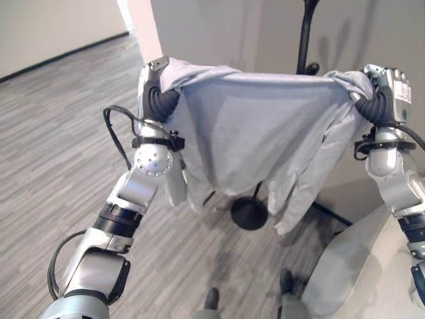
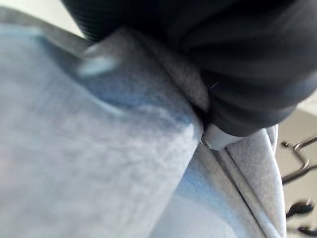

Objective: Hang the clothes on the sofa on the clothes rack.

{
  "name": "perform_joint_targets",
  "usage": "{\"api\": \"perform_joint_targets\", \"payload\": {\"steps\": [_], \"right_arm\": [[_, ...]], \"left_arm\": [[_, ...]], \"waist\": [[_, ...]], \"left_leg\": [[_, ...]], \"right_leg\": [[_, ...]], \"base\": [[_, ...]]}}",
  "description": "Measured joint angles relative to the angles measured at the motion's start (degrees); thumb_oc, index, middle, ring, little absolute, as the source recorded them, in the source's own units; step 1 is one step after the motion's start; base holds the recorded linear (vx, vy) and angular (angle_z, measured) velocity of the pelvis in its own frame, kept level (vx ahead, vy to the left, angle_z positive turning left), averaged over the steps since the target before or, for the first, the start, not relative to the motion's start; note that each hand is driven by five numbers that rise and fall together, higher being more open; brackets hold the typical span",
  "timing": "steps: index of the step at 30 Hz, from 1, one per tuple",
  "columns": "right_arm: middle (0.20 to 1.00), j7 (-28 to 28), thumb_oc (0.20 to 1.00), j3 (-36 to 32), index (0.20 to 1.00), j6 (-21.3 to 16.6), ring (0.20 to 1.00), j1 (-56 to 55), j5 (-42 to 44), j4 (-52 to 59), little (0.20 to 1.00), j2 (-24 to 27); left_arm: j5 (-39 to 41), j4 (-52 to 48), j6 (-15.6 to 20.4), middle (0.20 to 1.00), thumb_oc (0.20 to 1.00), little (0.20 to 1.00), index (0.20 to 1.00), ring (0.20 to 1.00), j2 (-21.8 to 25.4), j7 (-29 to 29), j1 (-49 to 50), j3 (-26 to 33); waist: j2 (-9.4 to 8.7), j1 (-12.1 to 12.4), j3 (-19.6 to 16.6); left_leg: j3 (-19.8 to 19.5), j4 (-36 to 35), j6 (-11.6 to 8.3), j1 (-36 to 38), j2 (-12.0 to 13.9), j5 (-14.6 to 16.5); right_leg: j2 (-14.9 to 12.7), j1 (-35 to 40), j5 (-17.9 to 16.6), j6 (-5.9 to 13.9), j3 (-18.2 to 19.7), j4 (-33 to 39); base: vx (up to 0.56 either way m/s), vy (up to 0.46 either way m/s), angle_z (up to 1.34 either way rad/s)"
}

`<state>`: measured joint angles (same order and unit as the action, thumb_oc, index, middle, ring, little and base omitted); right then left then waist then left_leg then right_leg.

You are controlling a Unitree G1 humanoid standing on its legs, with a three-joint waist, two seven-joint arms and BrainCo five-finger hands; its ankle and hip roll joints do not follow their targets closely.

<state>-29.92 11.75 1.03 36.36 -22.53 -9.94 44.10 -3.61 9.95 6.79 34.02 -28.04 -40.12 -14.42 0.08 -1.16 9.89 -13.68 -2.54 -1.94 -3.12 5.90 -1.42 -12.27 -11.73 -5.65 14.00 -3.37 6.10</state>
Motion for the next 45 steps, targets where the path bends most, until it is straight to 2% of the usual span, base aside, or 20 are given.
{"api": "perform_joint_targets", "payload": {"steps": [2, 3, 4, 5, 6, 7, 8, 9, 14, 15, 18, 19, 20, 21, 22, 24, 26, 27, 31, 45], "right_arm": [[0.2, 0.01, 0.2, 0.0, 0.2, 0.01, 0.2, -0.02, 0.0, -0.04, 0.2, 0.2], [0.2, 0.01, 0.2, -0.26, 0.2, -0.37, 0.2, 0.71, -0.09, -1.18, 0.2, 0.86], [0.2, -0.12, 0.2, -1.08, 0.2, -0.64, 0.2, 0.41, -0.05, -2.98, 0.2, 1.02], [0.2, 0.21, 0.2, -1.3, 0.2, 0.23, 0.2, -0.9, 0.07, -3.06, 0.2, 1.51], [0.2, 0.3, 0.2, -1.23, 0.2, 0.2, 0.2, -0.85, 0.08, -3.46, 0.2, 1.64], [0.2, 0.5, 0.2, -1.79, 0.2, 0.51, 0.2, -1.64, 0.14, -1.97, 0.2, 3.96], [0.2, 0.24, 0.2, -2.61, 0.2, -0.03, 0.2, -0.66, 0.11, -0.94, 0.2, 6.53], [0.2, 0.15, 0.2, -3.05, 0.2, -0.23, 0.2, -0.09, 0.12, -0.86, 0.2, 7.48], [0.2, -0.06, 0.2, -3.12, 0.2, -0.9, 0.2, -1.31, 0.1, 0.16, 0.2, 7.68], [0.2, -0.05, 0.2, -3.22, 0.2, -1.56, 0.2, -2.7, 0.08, 0.68, 0.2, 7.51], [0.2, -0.08, 0.2, -3.54, 0.2, -2.43, 0.2, -3.84, 0.09, 0.78, 0.2, 6.99], [0.2, -0.09, 0.2, -3.62, 0.2, -2.47, 0.2, -3.84, 0.09, 0.73, 0.2, 7.0], [0.2, -0.11, 0.2, -3.67, 0.2, -2.45, 0.2, -3.83, 0.09, 0.45, 0.2, 6.71], [0.2, -0.1, 0.2, -3.67, 0.2, -2.46, 0.2, -3.82, 0.09, 0.23, 0.2, 6.7], [0.2, 0.17, 0.2, -3.59, 0.2, -2.46, 0.2, -3.86, 0.09, 0.07, 0.2, 6.62], [0.2, 0.2, 0.2, -3.54, 0.2, -2.56, 0.2, -4.25, 0.02, 0.1, 0.2, 5.9], [0.2, 0.32, 0.2, -3.28, 0.2, -2.54, 0.2, -4.81, 0.0, 0.31, 0.2, 0.73], [0.2, 0.32, 0.2, -3.31, 0.2, -2.54, 0.2, -4.81, 0.0, 0.41, 0.2, 0.78], [0.2, 0.41, 0.2, -3.22, 0.2, -2.53, 0.2, -4.8, -0.01, 0.61, 0.2, 0.75], [0.2, 0.52, 0.2, -2.19, 0.2, -1.47, 0.2, -4.22, -0.02, 0.72, 0.2, 0.1]], "left_arm": [[0.0, -0.02, 0.01, 0.2, 0.2, 0.2, 0.2, 0.2, 0.08, 0.01, -0.27, -0.06], [-0.05, 0.41, 0.55, 0.2, 0.2, 0.2, 0.2, 0.2, -0.25, -0.23, -1.36, -0.22], [-0.04, 1.86, 0.59, 0.2, 0.2, 0.2, 0.2, 0.2, -3.25, -0.34, -1.17, -0.55], [-0.02, 1.01, 0.17, 0.2, 0.2, 0.2, 0.2, 0.2, -5.33, -0.19, 0.28, -1.69], [-0.07, 0.03, 0.23, 0.2, 0.2, 0.2, 0.2, 0.2, -5.5, -0.05, 1.28, -2.31], [-0.03, -0.15, 0.02, 0.2, 0.2, 0.2, 0.2, 0.2, -7.21, 0.16, 0.47, -2.02], [-0.02, -1.05, 0.53, 0.2, 0.2, 0.2, 0.2, 0.2, -7.22, 0.15, -0.01, -1.9], [-0.02, -0.99, 0.38, 0.2, 0.2, 0.2, 0.2, 0.2, -7.25, 0.23, 0.05, -1.9], [0.0, -0.96, 0.21, 0.2, 0.2, 0.2, 0.2, 0.2, -6.52, 0.43, -0.16, -1.25], [0.06, -0.89, 0.17, 0.2, 0.2, 0.2, 0.2, 0.2, -6.55, 0.59, 0.03, -1.13], [0.06, -1.11, 0.2, 0.2, 0.2, 0.2, 0.2, 0.2, -5.79, 1.3, 0.86, -1.03], [0.04, -1.35, 0.2, 0.2, 0.2, 0.2, 0.2, 0.2, -5.78, 1.38, 0.87, -1.06], [0.03, -1.32, 0.23, 0.2, 0.2, 0.2, 0.2, 0.2, -5.75, 1.46, 0.84, -1.15], [0.02, -1.33, 0.21, 0.2, 0.2, 0.2, 0.2, 0.2, -5.75, 1.59, 0.84, -1.2], [0.02, -1.41, 0.15, 0.2, 0.2, 0.2, 0.2, 0.2, -5.7, 1.65, 0.96, -1.2], [0.01, -1.72, 0.19, 0.2, 0.2, 0.2, 0.2, 0.2, -5.21, 1.64, 0.92, -1.15], [-0.01, -1.44, -0.32, 0.2, 0.2, 0.2, 0.2, 0.2, -2.52, 1.46, 1.81, -1.48], [-0.01, -1.45, -0.4, 0.2, 0.2, 0.2, 0.2, 0.2, -2.32, 1.46, 1.81, -1.47], [-0.01, -3.24, -0.21, 0.2, 0.2, 0.2, 0.2, 0.2, -0.63, 1.46, 1.81, -1.01], [-0.02, -3.48, -0.05, 0.2, 0.2, 0.2, 0.2, 0.2, -0.13, 1.44, 2.26, -0.9]], "waist": [[-1.59, -0.31, -0.11], [-4.22, -0.6, 0.2], [-2.74, -0.46, 0.16], [-1.18, -0.35, -0.38], [-0.67, -0.46, -0.61], [1.37, -1.13, -1.67], [1.21, -2.07, -1.92], [0.88, -2.78, -2.13], [-1.4, -3.03, -4.92], [-2.92, -2.77, -5.72], [-4.46, -2.28, -6.51], [-4.67, -1.92, -6.39], [-5.99, -1.83, -5.65], [-6.53, -1.8, -5.34], [-5.08, -1.07, -5.69], [-2.47, 0.05, -5.72], [-5.48, -0.33, -6.01], [-5.69, -0.29, -6.03], [-5.69, 0.02, -6.04], [-4.34, -0.37, -7.01]], "left_leg": [[0.03, -2.11, -1.46, 1.79, 0.56, 0.36], [0.2, -1.85, -4.12, 2.98, 0.31, 0.45], [-0.8, -0.95, -7.11, 3.54, 2.27, 1.46], [0.43, 1.29, -7.07, 3.41, 4.17, 2.14], [0.76, 1.86, -7.33, 4.0, 5.49, 2.59], [1.38, 0.66, -5.55, 4.44, 8.96, 4.22], [1.96, 1.04, -6.51, 4.73, 10.41, 3.04], [2.17, 1.73, -8.47, 5.08, 10.39, 1.81], [2.19, 7.91, -8.71, 3.4, 9.62, 1.47], [4.03, 11.87, -8.79, 0.92, 9.44, 0.81], [6.96, 11.47, -8.49, 0.42, 8.45, -1.85], [7.36, 10.18, -8.71, 0.12, 7.11, -1.58], [8.12, 9.29, -9.29, -1.79, 1.57, 0.69], [8.86, 7.82, -7.86, -3.45, -1.96, 0.41], [9.73, 4.46, -4.65, -3.85, -3.57, -1.87], [9.99, 0.9, -0.65, -3.42, -2.69, -3.86], [10.55, -2.41, -1.33, -1.03, -3.8, -4.62], [10.56, -2.55, -1.36, -0.87, -4.33, -4.69], [11.36, -2.7, -1.18, 0.9, -5.58, -4.56], [12.94, -2.72, -1.19, 2.43, -3.45, -4.44]], "right_leg": [[0.56, 3.21, 1.05, 0.15, -1.1, -0.23], [0.18, 5.2, -1.78, -1.12, -1.09, -1.43], [1.11, 4.83, -3.09, -2.41, -3.27, -5.02], [2.9, 5.62, -1.37, -5.16, -4.47, -6.05], [4.83, 6.32, -0.81, -5.91, -4.88, -6.3], [8.24, 7.38, -0.28, -7.34, -7.01, -5.09], [10.18, 9.2, -0.83, -8.47, -7.99, -2.63], [10.39, 11.1, -1.18, -8.98, -8.63, -0.93], [10.62, 13.24, -0.28, -9.65, -8.84, -0.48], [10.74, 14.11, -0.19, -10.19, -9.89, -0.5], [9.34, 16.02, 1.42, -11.5, -12.45, -0.51], [8.48, 15.83, 1.59, -11.77, -12.61, -0.51], [5.48, 15.32, 1.76, -12.01, -12.07, -0.5], [3.8, 14.85, 1.65, -11.81, -11.91, -0.5], [4.14, 13.78, 1.35, -11.01, -11.76, -0.94], [7.08, 14.04, 1.45, -9.78, -11.19, -0.81], [5.83, 14.28, 1.84, -7.73, -8.84, -0.17], [5.36, 14.35, 1.93, -7.56, -8.46, -0.17], [4.05, 15.85, 2.03, -6.51, -7.13, -0.16], [6.05, 16.33, 1.82, -7.26, -5.52, -0.16]], "base": [[0.25, -0.369, 0.62], [0.33, -0.465, 0.81], [0.32, -0.421, 0.67], [0.36, -0.521, 0.27], [0.34, -0.508, 0.19], [0.25, -0.391, 0.11], [0.15, -0.305, 0.25], [0.13, -0.264, 0.11], [0.16, -0.214, 0.05], [0.09, -0.151, 0.39], [0.07, -0.099, 0.58], [0.01, -0.004, 0.51], [0.0, 0.0, 0.55], [0.0, 0.009, 0.37], [0.08, 0.037, 0.01], [0.14, 0.066, -0.2], [0.15, 0.068, -0.09], [0.12, 0.062, -0.02], [0.04, 0.024, -0.05], [0.05, 0.031, -0.07]]}}
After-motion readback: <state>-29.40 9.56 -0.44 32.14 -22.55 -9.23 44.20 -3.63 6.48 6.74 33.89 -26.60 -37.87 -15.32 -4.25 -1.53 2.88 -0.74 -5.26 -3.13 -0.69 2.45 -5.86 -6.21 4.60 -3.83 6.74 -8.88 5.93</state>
